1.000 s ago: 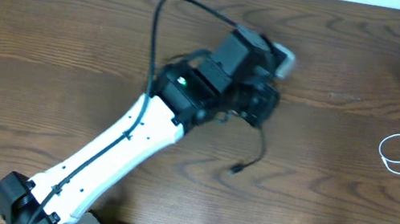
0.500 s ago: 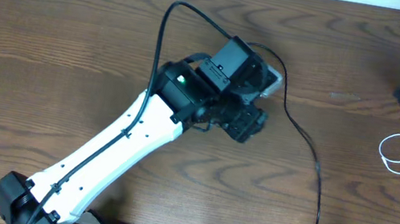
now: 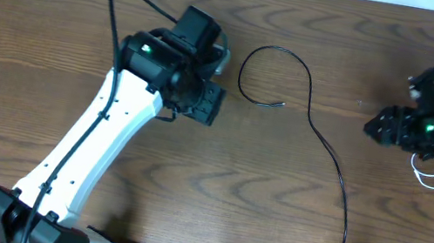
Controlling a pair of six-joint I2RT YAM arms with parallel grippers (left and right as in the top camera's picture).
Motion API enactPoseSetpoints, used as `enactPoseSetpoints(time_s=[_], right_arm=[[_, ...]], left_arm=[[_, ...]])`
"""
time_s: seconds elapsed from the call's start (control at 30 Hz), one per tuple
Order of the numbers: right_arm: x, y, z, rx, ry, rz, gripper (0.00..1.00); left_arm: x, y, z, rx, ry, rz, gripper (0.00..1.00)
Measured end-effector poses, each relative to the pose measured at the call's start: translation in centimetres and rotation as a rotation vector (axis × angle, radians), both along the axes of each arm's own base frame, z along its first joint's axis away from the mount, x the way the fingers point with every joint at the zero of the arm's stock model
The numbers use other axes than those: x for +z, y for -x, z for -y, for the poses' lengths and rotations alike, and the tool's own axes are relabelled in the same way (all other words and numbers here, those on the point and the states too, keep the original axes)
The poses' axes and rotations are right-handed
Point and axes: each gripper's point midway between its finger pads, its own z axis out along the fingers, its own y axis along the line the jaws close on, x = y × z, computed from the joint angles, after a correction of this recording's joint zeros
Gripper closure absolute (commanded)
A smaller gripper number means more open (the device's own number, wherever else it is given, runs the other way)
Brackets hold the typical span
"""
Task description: Untangle cables
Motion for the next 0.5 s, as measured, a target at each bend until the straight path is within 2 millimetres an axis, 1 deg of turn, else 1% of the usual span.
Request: enactPoseSetpoints(time_s=[0.07,0.13,0.2,0.23,0.33,0.37,0.43,0.5], right_arm=[[-1.9,0.5,-0.5,0.022,0.007,-0.03,0.34],[-4.7,1.5,-1.3,0.051,0.01,-0.077,0.34],[-6.4,1.7,-1.8,0.068,0.014,-0.082,0.36],[-7.5,2.0,-2.1,0.079,0.016,-0.091,0.37],[-9.7,2.9,-3.2,0.106,0.014,-0.112,0.43],[-10.3,3.1,-3.4,0.115,0.015,-0.114,0.44],[-11.1,3.5,-4.0,0.126,0.015,-0.123,0.47],[-11.6,3.7,-4.5,0.14,0.017,-0.121,0.47]], left_arm=[[0.0,-0.1,-0.6,0.018,-0.002,-0.006,0.4],[-0.1,-0.4,-1.2,0.037,-0.003,-0.007,0.4],[-0.1,-0.6,-1.6,0.05,-0.002,-0.006,0.4],[-0.1,-0.7,-1.8,0.056,-0.003,-0.008,0.4],[-0.1,-1.1,-2.7,0.113,-0.005,-0.011,0.4],[-0.1,-1.3,-3.2,0.145,-0.01,-0.012,0.4],[-0.2,-1.7,-4.3,0.215,-0.017,-0.016,0.4],[-0.2,-2.0,-5.4,0.277,-0.02,-0.019,0.4]])
